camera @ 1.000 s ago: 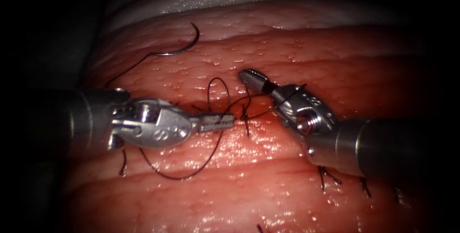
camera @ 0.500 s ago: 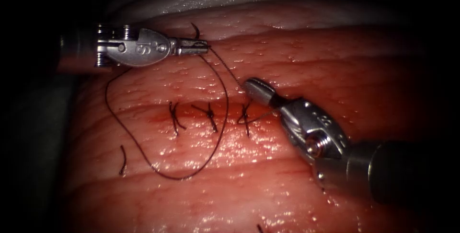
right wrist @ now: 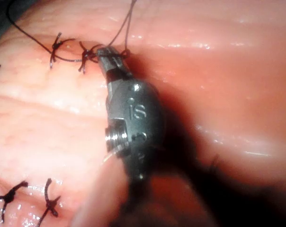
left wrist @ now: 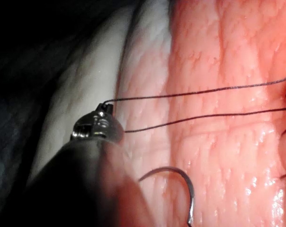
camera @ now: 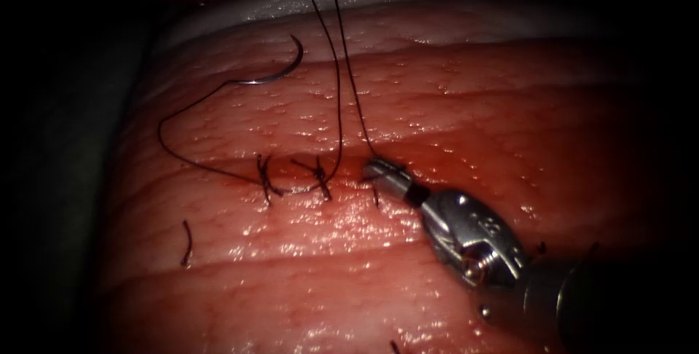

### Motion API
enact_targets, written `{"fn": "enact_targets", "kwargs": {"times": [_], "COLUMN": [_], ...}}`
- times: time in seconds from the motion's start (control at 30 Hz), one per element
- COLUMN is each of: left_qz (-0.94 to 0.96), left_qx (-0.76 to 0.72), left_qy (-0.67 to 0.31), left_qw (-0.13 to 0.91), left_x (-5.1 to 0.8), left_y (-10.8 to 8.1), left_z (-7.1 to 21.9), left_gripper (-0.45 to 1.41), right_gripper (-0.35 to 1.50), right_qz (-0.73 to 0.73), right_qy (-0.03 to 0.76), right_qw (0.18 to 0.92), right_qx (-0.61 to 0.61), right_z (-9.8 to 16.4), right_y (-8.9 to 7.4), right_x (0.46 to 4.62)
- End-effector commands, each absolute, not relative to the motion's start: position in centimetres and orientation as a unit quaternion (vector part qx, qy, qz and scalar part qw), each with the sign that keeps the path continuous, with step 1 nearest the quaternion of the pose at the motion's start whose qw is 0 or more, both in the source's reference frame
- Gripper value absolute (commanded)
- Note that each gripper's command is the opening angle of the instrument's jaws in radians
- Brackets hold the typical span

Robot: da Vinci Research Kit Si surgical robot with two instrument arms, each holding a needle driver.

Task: Wound Closure
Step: Tension the knot by pulling up with the left and down with the right end-effector.

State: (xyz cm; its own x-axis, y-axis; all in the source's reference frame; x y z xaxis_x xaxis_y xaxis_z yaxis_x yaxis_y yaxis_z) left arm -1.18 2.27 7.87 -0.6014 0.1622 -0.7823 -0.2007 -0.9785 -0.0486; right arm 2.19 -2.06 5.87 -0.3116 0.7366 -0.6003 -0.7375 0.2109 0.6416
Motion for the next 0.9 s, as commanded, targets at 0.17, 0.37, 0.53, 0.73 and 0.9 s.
{"fn": "enact_targets", "kwargs": {"times": [0.17, 0.37, 0.53, 0.73, 0.9], "left_qz": [0.889, 0.88, 0.87, 0.861, 0.856], "left_qx": [-0.44, -0.446, -0.454, -0.456, -0.457], "left_qy": [0.039, 0.071, 0.096, 0.133, 0.153], "left_qw": [0.121, 0.148, 0.168, 0.18, 0.188], "left_x": [-1.29, -1.28, -1.22, -1.14, -1.06], "left_y": [2.6, 2.9, 3.2, 3.4, 3.6], "left_z": [8.2, 8.5, 8.6, 8.8, 8.9], "left_gripper": [-0.45, -0.45, -0.45, -0.45, -0.45], "right_gripper": [-0.35, -0.35, -0.35, -0.35, -0.35], "right_qz": [0.624, 0.617, 0.612, 0.608, 0.606], "right_qy": [0.511, 0.513, 0.516, 0.516, 0.516], "right_qw": [0.591, 0.596, 0.599, 0.603, 0.605], "right_qx": [0.005, 0.011, 0.015, 0.02, 0.023], "right_z": [5.9, 5.9, 5.8, 5.8, 5.8], "right_y": [-2.2, -2.4, -2.5, -2.5, -2.6], "right_x": [2.26, 2.28, 2.3, 2.33, 2.32]}}
